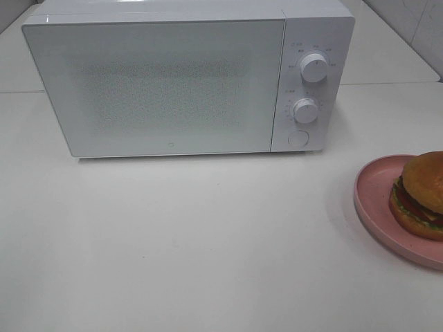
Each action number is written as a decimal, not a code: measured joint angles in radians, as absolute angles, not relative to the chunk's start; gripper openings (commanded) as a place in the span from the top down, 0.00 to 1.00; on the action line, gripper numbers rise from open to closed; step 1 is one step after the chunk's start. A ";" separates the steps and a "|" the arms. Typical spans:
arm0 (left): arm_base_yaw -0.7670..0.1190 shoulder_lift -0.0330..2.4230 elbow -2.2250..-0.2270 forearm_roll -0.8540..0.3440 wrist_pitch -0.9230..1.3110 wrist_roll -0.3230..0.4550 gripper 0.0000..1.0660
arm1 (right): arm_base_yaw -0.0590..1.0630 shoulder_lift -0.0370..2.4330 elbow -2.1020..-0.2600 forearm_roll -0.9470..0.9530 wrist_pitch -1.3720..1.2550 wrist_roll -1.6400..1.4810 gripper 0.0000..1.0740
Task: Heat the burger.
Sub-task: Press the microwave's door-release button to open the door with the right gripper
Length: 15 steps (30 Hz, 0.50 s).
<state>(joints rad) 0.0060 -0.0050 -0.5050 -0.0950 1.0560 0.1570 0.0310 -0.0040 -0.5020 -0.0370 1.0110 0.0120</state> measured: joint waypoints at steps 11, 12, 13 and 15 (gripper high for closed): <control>0.006 -0.005 -0.505 -0.095 1.056 0.157 1.00 | 0.031 -0.004 -0.502 -0.037 1.011 0.012 0.38; 0.006 -0.005 -0.505 -0.095 1.056 0.157 1.00 | 0.031 -0.004 -0.502 -0.037 1.011 0.012 0.38; 0.006 -0.005 -0.505 -0.095 1.056 0.157 1.00 | 0.031 -0.004 -0.502 -0.037 1.011 0.012 0.38; 0.006 -0.005 -0.505 -0.095 1.056 0.157 1.00 | 0.031 -0.004 -0.502 -0.037 1.011 0.012 0.38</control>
